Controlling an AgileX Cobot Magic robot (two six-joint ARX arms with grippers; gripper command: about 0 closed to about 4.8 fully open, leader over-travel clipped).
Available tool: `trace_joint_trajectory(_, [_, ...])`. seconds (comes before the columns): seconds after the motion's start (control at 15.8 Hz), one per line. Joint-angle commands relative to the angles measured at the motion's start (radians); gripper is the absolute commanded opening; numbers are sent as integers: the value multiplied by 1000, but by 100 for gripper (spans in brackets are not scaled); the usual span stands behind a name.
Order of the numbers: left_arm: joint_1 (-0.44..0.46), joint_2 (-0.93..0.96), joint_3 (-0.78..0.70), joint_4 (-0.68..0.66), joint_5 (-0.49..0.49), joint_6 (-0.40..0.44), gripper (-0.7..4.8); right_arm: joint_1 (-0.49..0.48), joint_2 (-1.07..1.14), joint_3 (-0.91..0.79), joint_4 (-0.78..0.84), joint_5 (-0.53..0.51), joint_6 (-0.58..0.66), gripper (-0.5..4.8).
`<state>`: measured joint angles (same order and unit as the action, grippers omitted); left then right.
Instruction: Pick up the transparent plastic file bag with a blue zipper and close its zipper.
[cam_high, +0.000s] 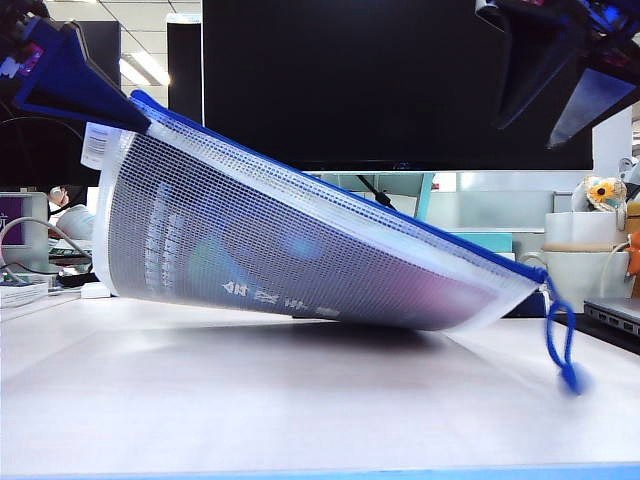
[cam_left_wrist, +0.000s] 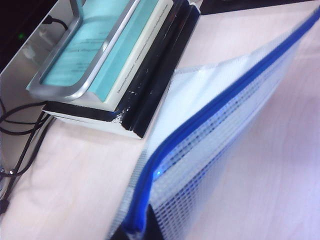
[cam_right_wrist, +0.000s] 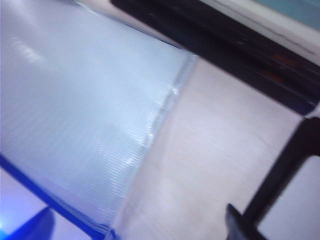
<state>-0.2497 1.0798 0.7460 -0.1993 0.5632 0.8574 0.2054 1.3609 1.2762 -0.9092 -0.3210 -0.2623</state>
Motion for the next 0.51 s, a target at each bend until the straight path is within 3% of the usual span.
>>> trace_joint_trajectory(0.06, [1, -3, 3, -16, 16, -1, 342, 0, -3, 3, 38, 10, 1, 463])
trace_joint_trajectory(0.13, [1, -3, 3, -27, 16, -21, 479, 0, -3, 3, 48, 7, 1, 463])
trace_joint_trajectory(0.32, [1, -39, 4, -51, -28, -73, 479, -11, -3, 3, 81, -47, 39, 436])
trace_joint_trajectory(0.51, [1, -117, 4, -48, -229, -182, 479, -66, -3, 3, 107, -167, 113, 417])
